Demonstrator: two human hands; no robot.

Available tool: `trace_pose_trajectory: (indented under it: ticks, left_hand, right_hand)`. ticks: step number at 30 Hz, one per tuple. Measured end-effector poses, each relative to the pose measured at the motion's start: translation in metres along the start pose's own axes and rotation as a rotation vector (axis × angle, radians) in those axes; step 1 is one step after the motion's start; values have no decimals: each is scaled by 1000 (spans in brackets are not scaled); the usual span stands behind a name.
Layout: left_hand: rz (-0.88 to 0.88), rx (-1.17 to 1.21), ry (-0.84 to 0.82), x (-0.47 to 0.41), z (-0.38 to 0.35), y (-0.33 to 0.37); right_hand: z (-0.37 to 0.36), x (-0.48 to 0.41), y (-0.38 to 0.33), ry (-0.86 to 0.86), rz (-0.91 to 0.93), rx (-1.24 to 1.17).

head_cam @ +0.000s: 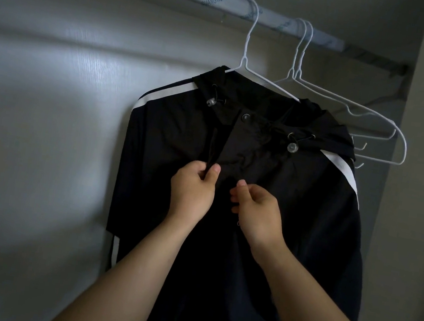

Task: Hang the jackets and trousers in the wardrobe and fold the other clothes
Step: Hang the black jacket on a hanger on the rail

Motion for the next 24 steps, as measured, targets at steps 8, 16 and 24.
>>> trace_pose_trajectory:
  ticks: [8,16,24]
  left_hand:
    - [-18,26,-23,-3,-2,2]
    - [42,241,-226,1,-5,-3]
    - [144,-32,-457,30,-44,-67]
  right_hand:
    - [-3,-3,5,-10,-55,-4]
    - [-4,22,11,-128,15,351]
    - [-14,68,91,-429,-253,584]
Point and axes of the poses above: each hand's wrist, its own x-axis away from the middle knuckle, its own z-axis out of the back of the hand, y = z × x, the point moved 5 cm from there along -x, towards the middle knuckle, and after that the axes turned 4 degrees about z, right-handed, at the moved point
